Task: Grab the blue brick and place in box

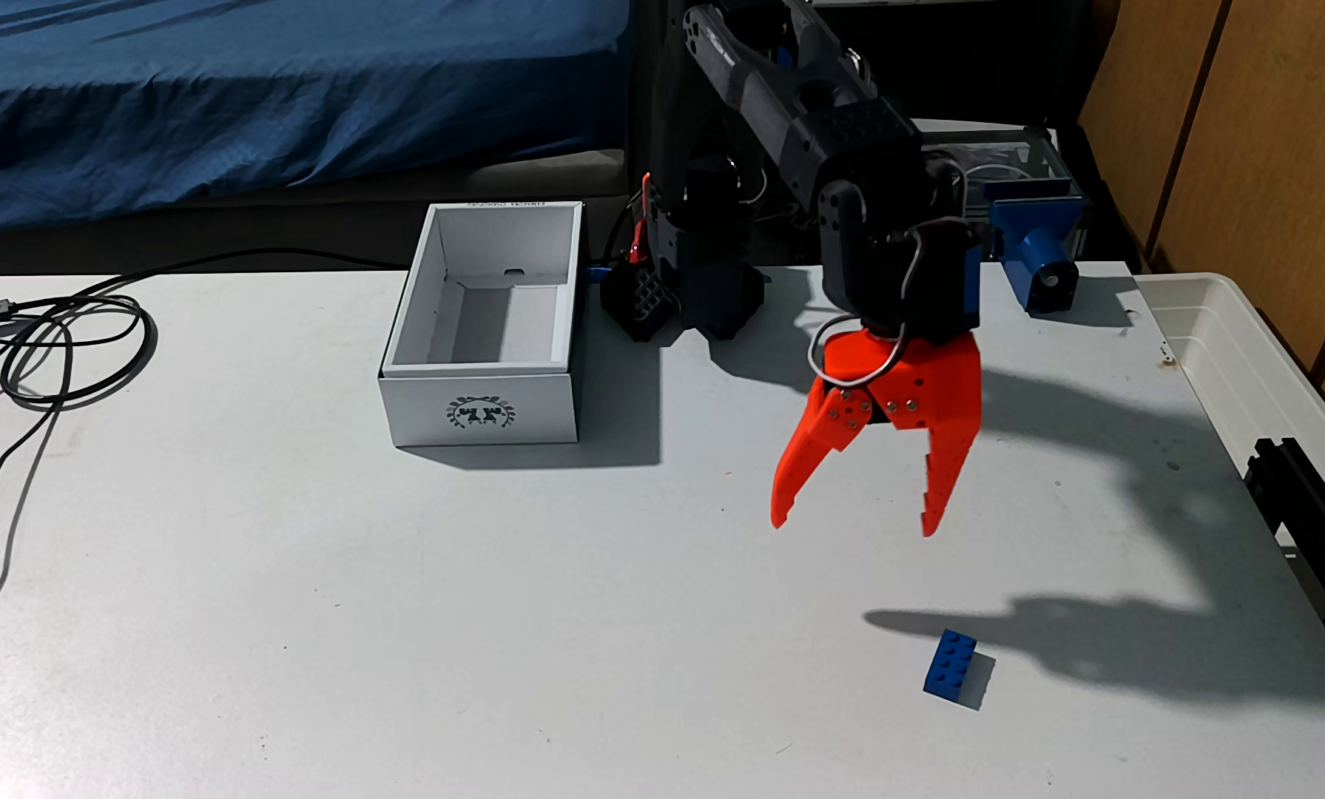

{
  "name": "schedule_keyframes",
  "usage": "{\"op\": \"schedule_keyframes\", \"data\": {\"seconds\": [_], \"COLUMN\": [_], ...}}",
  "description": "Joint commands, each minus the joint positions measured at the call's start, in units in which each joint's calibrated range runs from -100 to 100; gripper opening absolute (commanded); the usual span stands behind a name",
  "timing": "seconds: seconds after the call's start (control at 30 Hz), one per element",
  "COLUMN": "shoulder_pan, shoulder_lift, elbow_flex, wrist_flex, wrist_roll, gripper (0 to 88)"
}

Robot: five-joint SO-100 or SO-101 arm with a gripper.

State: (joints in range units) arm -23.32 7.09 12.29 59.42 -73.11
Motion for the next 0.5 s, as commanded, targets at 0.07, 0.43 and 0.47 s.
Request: {"op": "schedule_keyframes", "data": {"seconds": [0.07, 0.43, 0.47], "shoulder_pan": [-0.60, -1.42, -1.42], "shoulder_lift": [1.24, 15.95, 16.80], "elbow_flex": [-5.37, -19.84, -21.08], "wrist_flex": [-0.35, 0.51, 0.51], "wrist_roll": [-2.90, -5.64, -6.16], "gripper": [42.2, 49.7, 50.0]}}
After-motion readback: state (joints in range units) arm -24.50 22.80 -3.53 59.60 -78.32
